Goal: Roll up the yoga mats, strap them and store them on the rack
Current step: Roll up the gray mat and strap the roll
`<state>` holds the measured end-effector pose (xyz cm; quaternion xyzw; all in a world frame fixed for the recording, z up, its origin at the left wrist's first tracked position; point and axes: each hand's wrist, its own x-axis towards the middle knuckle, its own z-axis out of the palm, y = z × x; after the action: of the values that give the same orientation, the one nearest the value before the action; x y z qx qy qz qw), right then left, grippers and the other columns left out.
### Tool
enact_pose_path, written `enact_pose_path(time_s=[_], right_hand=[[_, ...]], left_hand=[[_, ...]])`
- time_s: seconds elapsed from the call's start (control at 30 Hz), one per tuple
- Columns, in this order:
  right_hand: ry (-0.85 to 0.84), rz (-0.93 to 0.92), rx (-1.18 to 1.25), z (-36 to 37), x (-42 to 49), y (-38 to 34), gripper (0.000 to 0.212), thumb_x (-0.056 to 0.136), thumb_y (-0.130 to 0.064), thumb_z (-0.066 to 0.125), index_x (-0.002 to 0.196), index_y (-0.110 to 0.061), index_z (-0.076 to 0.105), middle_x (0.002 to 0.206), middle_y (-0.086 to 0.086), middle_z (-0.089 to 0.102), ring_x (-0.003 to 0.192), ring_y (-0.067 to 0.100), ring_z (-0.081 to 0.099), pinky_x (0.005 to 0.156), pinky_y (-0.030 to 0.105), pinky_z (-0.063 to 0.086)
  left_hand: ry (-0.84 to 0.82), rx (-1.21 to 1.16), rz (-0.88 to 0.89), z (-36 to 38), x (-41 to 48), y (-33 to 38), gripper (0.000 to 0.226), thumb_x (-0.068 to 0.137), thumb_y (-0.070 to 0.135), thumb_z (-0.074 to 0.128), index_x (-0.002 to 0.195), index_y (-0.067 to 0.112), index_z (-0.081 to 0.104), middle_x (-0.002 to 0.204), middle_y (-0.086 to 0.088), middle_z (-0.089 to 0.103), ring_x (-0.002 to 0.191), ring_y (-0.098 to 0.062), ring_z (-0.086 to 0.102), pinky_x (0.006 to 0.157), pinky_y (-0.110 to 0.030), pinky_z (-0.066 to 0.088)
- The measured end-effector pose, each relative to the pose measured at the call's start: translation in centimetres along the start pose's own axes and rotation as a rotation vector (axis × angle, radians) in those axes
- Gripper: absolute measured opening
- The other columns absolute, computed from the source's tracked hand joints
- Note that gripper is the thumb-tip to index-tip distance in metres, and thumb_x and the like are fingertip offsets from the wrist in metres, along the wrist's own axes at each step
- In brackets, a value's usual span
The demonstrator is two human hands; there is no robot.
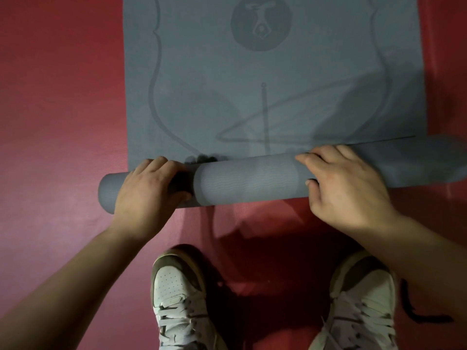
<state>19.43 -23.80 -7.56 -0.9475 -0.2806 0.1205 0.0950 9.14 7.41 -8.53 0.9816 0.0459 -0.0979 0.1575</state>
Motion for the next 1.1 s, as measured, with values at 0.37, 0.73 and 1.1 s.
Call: enact_pose_path(time_s=[0.37,0.73,1.1], right_hand=[[-0.108,-0.028,-0.219,0.6,1.0,-0.3,0.095,0.049,-0.049,0.089,0.128,-0.011,0.054,0.118,0.008,0.056,0.108,0.030,0.052,0.084,0.038,0.049],[-0.085,-0.067,-0.179,0.8,1.2,0.4,0.079,0.053,-0.047,0.084,0.119,-0.012,0.057,0.105,0.007,0.057,0.098,0.030,0.053,0.077,0.040,0.052],[-0.088,-0.058,-0.063,2.4,-3.7,-0.2,0.075,0.056,-0.046,0.073,0.121,-0.012,0.056,0.111,0.005,0.056,0.106,0.029,0.054,0.085,0.043,0.052]], left_hand=[[-0.044,0.200,-0.002,2.9,-1.6,0.5,0.112,0.049,0.045,0.094,0.141,0.002,0.045,0.130,-0.021,0.052,0.125,-0.042,0.047,0.112,-0.059,0.031],[0.037,0.215,-0.014,2.4,-0.1,0.7,0.068,0.053,0.029,0.089,0.110,0.006,0.060,0.101,-0.012,0.056,0.091,-0.036,0.054,0.081,-0.046,0.043],[-0.111,0.068,0.037,2.4,-3.2,-0.1,0.095,0.032,0.035,0.097,0.111,0.014,0.050,0.100,-0.005,0.057,0.087,-0.030,0.058,0.074,-0.045,0.049]])
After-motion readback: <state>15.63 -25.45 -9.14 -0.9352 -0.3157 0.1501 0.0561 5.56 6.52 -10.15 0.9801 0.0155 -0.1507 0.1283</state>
